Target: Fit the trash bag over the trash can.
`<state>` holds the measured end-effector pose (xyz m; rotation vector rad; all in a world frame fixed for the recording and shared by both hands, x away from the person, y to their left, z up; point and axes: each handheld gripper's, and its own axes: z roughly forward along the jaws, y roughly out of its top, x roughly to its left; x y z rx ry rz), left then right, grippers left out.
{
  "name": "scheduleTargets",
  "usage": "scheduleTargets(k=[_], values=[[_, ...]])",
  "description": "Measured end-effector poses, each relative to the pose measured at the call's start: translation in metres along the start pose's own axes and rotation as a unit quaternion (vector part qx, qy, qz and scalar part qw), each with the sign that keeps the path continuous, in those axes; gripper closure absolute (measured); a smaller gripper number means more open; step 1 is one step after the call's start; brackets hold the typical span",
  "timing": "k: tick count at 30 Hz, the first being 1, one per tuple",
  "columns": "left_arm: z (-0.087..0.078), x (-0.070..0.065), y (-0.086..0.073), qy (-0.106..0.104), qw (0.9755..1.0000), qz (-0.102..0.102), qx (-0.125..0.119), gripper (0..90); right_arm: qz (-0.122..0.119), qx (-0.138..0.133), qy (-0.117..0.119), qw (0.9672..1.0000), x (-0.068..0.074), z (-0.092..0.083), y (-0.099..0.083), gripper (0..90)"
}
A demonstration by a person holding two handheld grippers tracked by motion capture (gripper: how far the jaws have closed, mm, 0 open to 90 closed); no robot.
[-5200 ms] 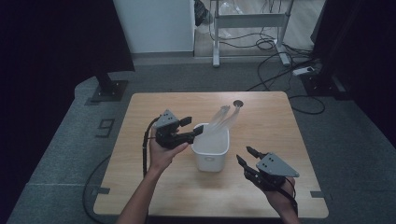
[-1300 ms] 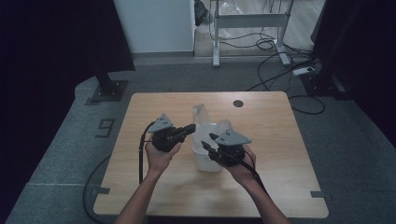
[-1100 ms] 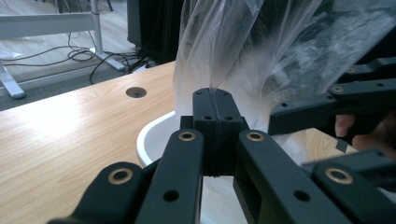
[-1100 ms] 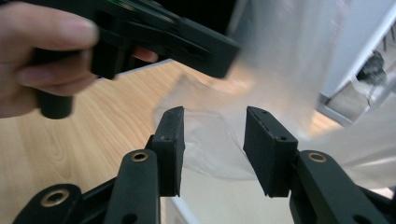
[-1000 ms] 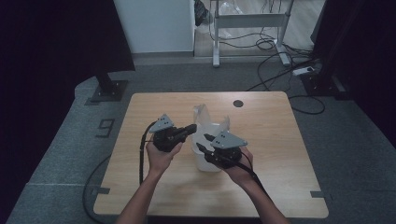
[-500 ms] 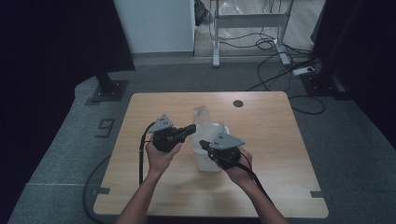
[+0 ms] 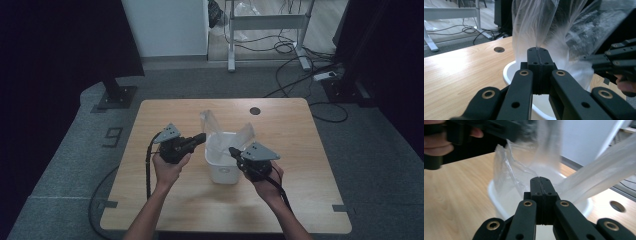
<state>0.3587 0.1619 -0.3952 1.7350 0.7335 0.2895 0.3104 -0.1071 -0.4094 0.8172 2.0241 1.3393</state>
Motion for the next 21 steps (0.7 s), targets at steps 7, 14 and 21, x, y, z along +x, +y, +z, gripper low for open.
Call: scheduleTargets(k=[7, 14, 21], values=[[-0.008, 0.001, -0.004, 0.001, 1.0000, -0.003, -0.005, 89.9, 0.029, 0.003, -0.039, 0.9988, -0.014, -0.008, -0.008, 89.2], [-0.014, 0.004, -0.007, 0.002, 1.0000, -0.007, -0.006, 89.9, 0.037, 0.010, -0.054, 0.9978, -0.020, -0.010, -0.012, 89.2], [-0.017, 0.006, -0.013, 0.003, 0.9999, -0.011, -0.004, 90.0, 0.048, 0.010, -0.063, 0.9968, -0.028, -0.013, -0.016, 89.2]])
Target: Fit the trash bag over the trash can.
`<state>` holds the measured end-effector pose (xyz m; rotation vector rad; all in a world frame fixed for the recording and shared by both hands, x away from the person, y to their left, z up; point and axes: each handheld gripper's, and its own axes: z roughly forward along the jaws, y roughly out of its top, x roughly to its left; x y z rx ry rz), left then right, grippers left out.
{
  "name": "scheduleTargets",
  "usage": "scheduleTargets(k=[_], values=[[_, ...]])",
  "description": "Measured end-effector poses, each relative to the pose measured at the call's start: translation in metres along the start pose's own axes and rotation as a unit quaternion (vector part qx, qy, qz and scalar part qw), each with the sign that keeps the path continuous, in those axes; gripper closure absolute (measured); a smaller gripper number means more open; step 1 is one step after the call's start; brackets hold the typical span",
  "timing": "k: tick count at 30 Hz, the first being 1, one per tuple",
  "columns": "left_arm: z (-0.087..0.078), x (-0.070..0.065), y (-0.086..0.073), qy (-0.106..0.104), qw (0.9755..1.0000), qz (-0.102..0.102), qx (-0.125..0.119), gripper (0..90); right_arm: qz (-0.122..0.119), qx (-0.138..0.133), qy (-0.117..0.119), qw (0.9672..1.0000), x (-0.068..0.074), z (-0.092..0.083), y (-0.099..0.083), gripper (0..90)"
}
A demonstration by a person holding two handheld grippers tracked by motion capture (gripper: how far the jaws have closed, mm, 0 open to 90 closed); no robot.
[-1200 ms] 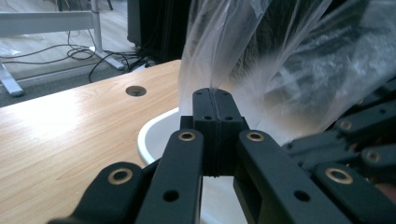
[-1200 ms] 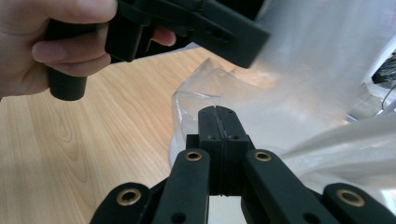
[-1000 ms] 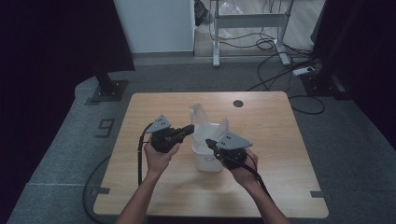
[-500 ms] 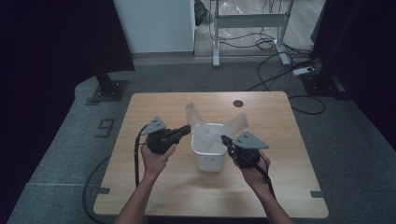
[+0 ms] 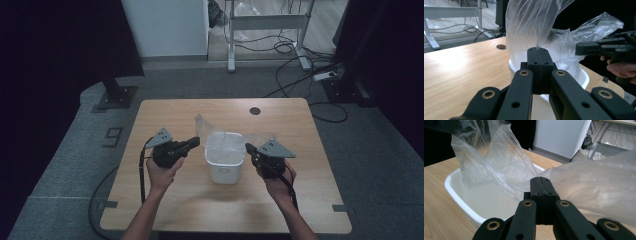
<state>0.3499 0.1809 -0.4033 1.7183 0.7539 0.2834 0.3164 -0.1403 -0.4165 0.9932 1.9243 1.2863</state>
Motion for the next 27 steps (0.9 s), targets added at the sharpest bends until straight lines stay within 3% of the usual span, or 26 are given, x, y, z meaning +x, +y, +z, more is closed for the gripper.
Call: scheduleTargets(k=[7, 12, 19, 22, 23, 24, 27], values=[[-0.005, 0.005, -0.005, 0.000, 1.0000, -0.010, 0.001, 90.0, 0.005, -0.007, -0.006, 0.9999, -0.008, -0.004, 0.004, 89.1], [-0.010, 0.007, -0.010, 0.001, 0.9999, -0.013, 0.000, 90.0, 0.012, 0.000, -0.015, 0.9998, -0.016, 0.004, 0.004, 89.2], [-0.013, 0.011, -0.015, -0.002, 0.9997, -0.026, -0.004, 89.7, 0.011, -0.001, -0.010, 0.9999, -0.014, 0.006, 0.002, 89.2], [-0.012, 0.006, -0.015, -0.001, 0.9992, -0.039, -0.004, 80.4, 0.009, -0.003, -0.005, 0.9999, -0.012, 0.005, 0.003, 89.2], [-0.010, 0.003, -0.015, 0.000, 0.9990, -0.045, -0.002, 74.9, 0.009, -0.004, -0.003, 0.9999, -0.011, 0.005, 0.003, 89.1], [-0.009, -0.001, -0.015, 0.005, 0.9987, -0.050, -0.003, 61.0, 0.007, -0.007, 0.000, 1.0000, -0.008, 0.004, 0.004, 89.2], [-0.005, -0.012, -0.015, 0.014, 0.9976, -0.066, -0.013, 46.2, 0.004, -0.011, 0.003, 0.9999, -0.005, 0.002, 0.005, 89.2]])
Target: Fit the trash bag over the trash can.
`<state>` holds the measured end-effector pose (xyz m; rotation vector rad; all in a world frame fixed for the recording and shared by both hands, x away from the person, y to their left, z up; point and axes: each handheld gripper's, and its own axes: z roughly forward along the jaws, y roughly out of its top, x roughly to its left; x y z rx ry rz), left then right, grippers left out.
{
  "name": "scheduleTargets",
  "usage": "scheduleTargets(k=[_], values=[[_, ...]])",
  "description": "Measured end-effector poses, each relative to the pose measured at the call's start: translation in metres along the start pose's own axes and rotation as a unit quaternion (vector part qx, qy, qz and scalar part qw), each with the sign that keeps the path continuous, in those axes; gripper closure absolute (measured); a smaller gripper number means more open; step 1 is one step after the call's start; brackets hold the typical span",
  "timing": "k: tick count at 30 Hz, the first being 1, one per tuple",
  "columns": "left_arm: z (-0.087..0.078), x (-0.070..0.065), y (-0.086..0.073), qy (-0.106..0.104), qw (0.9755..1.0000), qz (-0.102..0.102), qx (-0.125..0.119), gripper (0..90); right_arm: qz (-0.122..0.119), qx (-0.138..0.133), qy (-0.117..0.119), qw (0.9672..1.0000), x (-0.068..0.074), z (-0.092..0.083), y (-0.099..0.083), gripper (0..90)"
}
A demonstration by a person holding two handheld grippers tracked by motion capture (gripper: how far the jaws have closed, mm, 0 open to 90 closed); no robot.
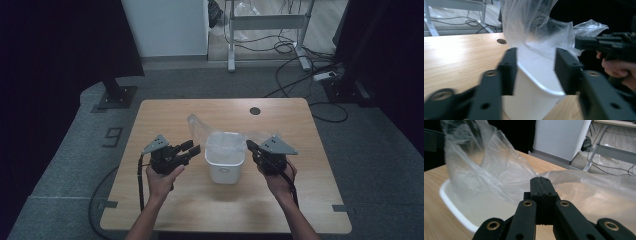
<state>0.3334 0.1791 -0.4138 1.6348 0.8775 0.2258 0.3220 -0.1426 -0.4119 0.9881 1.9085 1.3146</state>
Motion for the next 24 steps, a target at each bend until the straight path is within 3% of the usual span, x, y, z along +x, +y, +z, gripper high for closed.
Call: scheduleTargets(k=[1, 3, 9, 14, 16, 17, 18, 19, 20, 21, 23, 24], values=[[0.002, -0.002, 0.001, 0.003, 1.0000, -0.004, 0.001, 46.2, -0.002, -0.002, 0.002, 1.0000, 0.002, -0.001, 0.001, 89.1], [0.010, -0.005, 0.003, 0.010, 0.9998, -0.015, 0.004, 37.0, -0.007, -0.006, 0.007, 0.9999, 0.007, -0.004, 0.002, 89.1], [0.023, -0.005, 0.010, 0.002, 0.9989, -0.046, 0.010, 29.4, -0.013, -0.008, 0.014, 0.9998, 0.011, -0.007, 0.003, 89.2], [0.036, -0.002, 0.016, 0.021, 0.9981, -0.045, 0.036, 27.9, -0.019, -0.009, 0.018, 0.9996, 0.016, -0.008, 0.003, 89.1], [0.037, -0.001, 0.017, 0.026, 0.9982, -0.039, 0.038, 36.4, -0.023, -0.009, 0.019, 0.9995, 0.018, -0.008, 0.003, 89.1], [0.038, 0.000, 0.017, 0.029, 0.9982, -0.034, 0.040, 36.4, -0.023, -0.009, 0.019, 0.9995, 0.018, -0.008, 0.003, 89.1], [0.039, 0.000, 0.018, 0.030, 0.9983, -0.030, 0.041, 49.1, -0.028, -0.008, 0.019, 0.9994, 0.019, -0.008, 0.003, 89.1], [0.040, 0.001, 0.018, 0.029, 0.9983, -0.028, 0.041, 53.7, -0.029, -0.007, 0.019, 0.9994, 0.020, -0.008, 0.002, 89.1], [0.041, 0.002, 0.018, 0.026, 0.9985, -0.025, 0.042, 53.7, -0.029, -0.007, 0.019, 0.9994, 0.020, -0.008, 0.002, 89.1], [0.041, 0.002, 0.017, 0.020, 0.9987, -0.020, 0.043, 66.1, -0.033, -0.007, 0.020, 0.9992, 0.021, -0.008, 0.002, 89.1], [0.042, 0.004, 0.017, 0.012, 0.9986, -0.012, 0.050, 70.0, -0.035, -0.007, 0.020, 0.9992, 0.021, -0.008, 0.002, 89.1], [0.042, 0.005, 0.015, 0.004, 0.9984, -0.005, 0.055, 78.7, -0.037, -0.007, 0.019, 0.9991, 0.021, -0.009, 0.002, 89.1]])
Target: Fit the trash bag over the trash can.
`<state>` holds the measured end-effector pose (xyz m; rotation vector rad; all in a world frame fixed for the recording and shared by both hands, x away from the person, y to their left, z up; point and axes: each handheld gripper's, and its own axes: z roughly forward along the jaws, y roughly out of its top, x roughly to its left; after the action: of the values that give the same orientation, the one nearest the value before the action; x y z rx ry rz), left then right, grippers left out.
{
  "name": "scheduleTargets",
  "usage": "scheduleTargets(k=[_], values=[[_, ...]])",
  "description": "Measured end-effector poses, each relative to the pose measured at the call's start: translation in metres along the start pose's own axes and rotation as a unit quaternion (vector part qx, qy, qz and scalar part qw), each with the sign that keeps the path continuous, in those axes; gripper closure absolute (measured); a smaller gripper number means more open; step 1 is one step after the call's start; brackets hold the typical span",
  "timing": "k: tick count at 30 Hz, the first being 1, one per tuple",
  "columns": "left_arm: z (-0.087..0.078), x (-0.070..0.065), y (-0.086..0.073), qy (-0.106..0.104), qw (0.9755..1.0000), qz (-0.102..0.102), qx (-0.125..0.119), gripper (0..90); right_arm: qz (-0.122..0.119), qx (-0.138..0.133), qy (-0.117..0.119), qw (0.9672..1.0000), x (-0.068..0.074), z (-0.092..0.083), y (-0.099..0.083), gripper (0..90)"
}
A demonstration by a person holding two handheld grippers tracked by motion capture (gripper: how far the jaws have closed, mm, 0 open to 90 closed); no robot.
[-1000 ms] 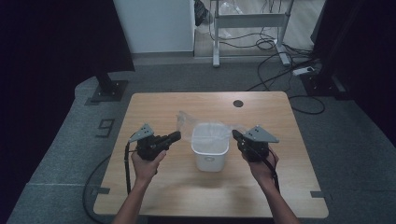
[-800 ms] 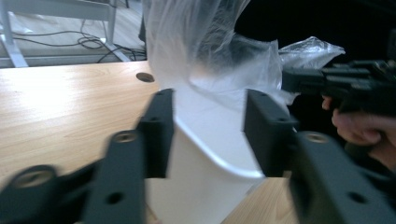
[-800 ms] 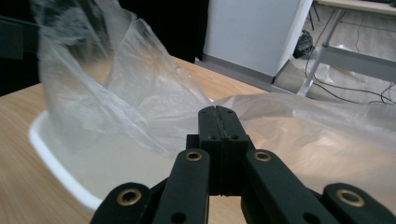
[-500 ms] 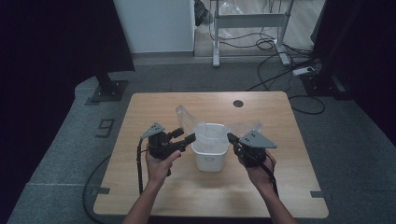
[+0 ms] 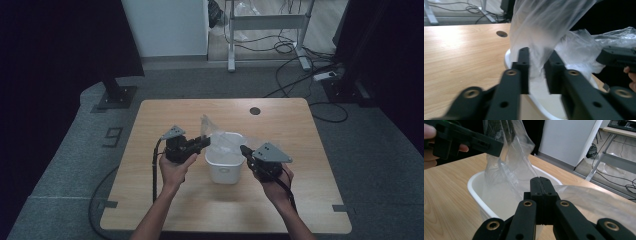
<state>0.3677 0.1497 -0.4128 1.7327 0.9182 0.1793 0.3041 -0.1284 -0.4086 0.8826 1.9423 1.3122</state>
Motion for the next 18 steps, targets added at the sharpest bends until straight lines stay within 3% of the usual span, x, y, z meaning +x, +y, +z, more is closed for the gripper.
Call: scheduleTargets(k=[4, 7, 18], values=[[-0.001, 0.000, -0.002, -0.002, 0.9999, 0.014, 0.003, 88.9, 0.000, 0.001, -0.003, 1.0000, -0.002, -0.002, 0.000, 89.1], [-0.005, -0.001, -0.002, 0.000, 0.9996, 0.026, 0.005, 89.8, 0.000, 0.002, -0.005, 1.0000, -0.004, -0.003, -0.001, 89.1], [-0.022, 0.000, -0.004, -0.026, 0.9990, 0.036, -0.003, 90.0, 0.016, 0.005, -0.022, 0.9996, -0.023, -0.010, -0.004, 89.1]])
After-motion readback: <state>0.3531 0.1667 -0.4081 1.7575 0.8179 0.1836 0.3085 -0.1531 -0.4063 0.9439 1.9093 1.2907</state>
